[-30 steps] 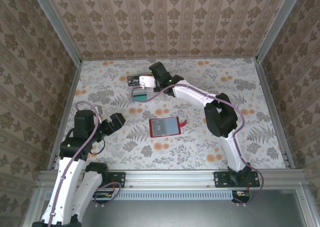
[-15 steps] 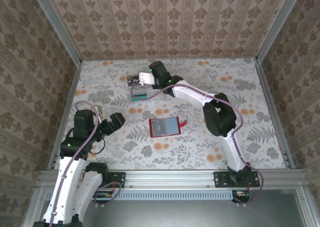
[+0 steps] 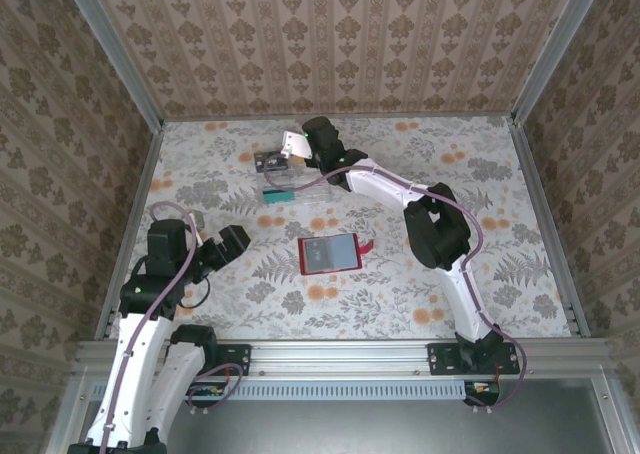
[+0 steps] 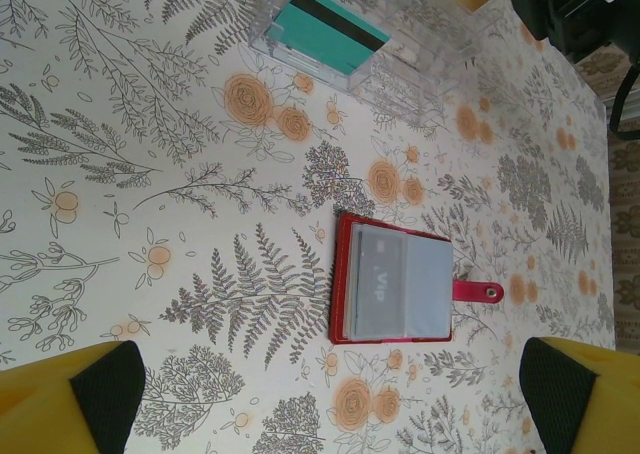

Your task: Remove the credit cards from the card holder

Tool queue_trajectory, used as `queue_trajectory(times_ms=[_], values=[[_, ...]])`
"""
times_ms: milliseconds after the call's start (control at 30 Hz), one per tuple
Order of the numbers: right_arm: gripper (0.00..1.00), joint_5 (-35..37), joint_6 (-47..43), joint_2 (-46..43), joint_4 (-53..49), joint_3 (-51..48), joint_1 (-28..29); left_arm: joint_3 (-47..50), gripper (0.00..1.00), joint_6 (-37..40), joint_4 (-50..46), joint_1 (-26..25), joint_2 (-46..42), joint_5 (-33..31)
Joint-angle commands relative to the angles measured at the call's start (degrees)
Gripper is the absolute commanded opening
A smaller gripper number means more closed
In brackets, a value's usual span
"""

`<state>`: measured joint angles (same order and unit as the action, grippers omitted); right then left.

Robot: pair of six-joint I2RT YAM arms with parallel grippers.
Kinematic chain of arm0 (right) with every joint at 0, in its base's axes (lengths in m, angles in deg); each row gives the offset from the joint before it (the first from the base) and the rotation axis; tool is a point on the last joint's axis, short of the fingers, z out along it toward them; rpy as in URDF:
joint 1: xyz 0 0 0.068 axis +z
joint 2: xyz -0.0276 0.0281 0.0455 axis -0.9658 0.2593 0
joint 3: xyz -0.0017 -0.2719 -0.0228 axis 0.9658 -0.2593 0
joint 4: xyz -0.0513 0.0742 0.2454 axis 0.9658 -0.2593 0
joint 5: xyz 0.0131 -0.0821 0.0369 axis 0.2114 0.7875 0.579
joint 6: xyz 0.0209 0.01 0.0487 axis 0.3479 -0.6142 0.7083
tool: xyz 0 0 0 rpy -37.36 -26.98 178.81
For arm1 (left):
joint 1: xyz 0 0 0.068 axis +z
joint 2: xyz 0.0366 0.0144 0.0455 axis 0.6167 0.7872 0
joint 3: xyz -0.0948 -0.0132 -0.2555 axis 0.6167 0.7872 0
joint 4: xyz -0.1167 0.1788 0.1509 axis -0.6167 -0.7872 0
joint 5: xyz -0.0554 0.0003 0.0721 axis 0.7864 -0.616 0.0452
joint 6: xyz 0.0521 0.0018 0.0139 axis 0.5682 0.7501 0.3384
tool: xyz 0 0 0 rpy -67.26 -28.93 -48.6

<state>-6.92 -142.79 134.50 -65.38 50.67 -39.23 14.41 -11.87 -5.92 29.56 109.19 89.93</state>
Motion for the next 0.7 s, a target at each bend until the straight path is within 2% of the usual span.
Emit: queue_trajectory(times_ms=[0, 300, 500, 667], values=[[0.57, 0.8, 2.4, 0.8, 0.5, 1.6, -0.2, 0.4, 1.00, 1.4, 0.9, 0.5, -0.1, 1.1], [0.59, -0.1, 7.2, -1.5, -1.4, 1.2, -0.7, 0.6, 1.00, 1.8, 1.2, 0.8, -0.1, 1.8], [0.59, -0.9, 14.1, -5.5, -3.6, 1.0, -0.9, 0.6, 1.00, 2.0, 1.7, 0.9, 0.0, 2.3], [0.61, 0.7, 23.7, -10.9, -4.3, -1.3, -1.3, 2.4, 1.00, 1.4, 6.6, 1.0, 0.4, 5.1]])
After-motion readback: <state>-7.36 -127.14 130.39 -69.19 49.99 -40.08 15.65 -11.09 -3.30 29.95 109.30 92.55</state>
